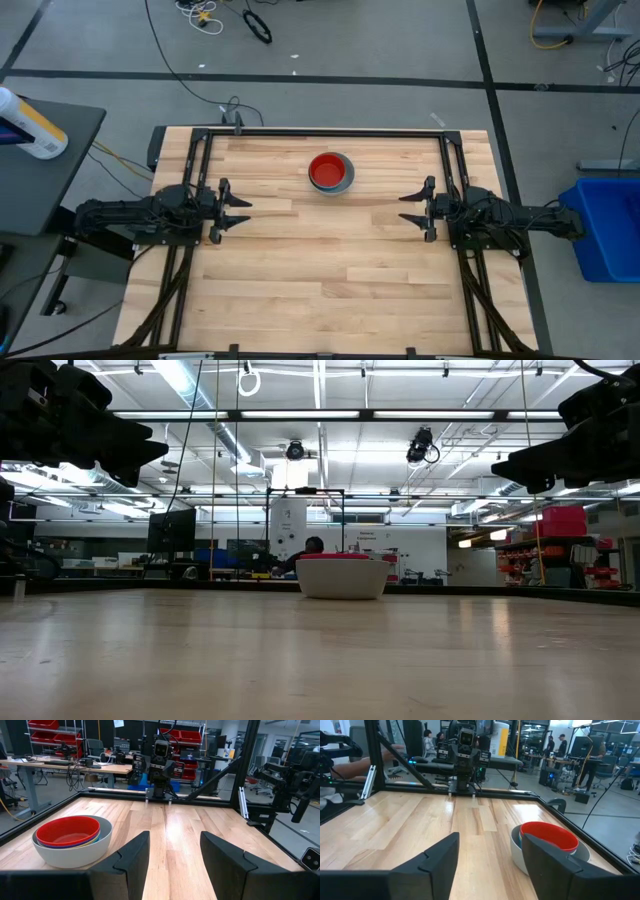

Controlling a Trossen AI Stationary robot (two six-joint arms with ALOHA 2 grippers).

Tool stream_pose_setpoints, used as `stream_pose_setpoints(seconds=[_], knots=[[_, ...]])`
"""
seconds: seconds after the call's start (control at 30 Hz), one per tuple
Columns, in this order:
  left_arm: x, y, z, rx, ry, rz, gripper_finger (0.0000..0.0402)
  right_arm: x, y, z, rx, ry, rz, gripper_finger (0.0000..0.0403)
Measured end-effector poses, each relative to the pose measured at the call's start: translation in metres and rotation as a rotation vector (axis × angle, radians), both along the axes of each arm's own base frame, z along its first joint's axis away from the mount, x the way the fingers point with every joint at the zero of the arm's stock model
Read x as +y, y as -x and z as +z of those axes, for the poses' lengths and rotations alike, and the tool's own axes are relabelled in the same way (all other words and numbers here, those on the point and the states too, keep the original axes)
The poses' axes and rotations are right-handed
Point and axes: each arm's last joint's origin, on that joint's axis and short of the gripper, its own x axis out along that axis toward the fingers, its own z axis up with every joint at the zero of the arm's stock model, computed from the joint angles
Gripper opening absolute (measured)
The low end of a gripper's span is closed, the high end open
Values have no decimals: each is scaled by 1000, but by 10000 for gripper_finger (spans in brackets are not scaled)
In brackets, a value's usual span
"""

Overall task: Nest bowls inside each other
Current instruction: Return to Home Position

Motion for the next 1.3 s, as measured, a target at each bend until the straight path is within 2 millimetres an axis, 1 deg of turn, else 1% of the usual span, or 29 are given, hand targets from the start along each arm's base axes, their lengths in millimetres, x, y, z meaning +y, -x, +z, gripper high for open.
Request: stream_pose_setpoints(seconds=[0.9, 1.3], knots=[[0, 0, 0, 0, 0, 0, 183, 0, 0, 0, 0, 0, 0, 188], [0, 0, 0, 0, 0, 0, 183, 0, 0, 0, 0, 0, 0, 203]])
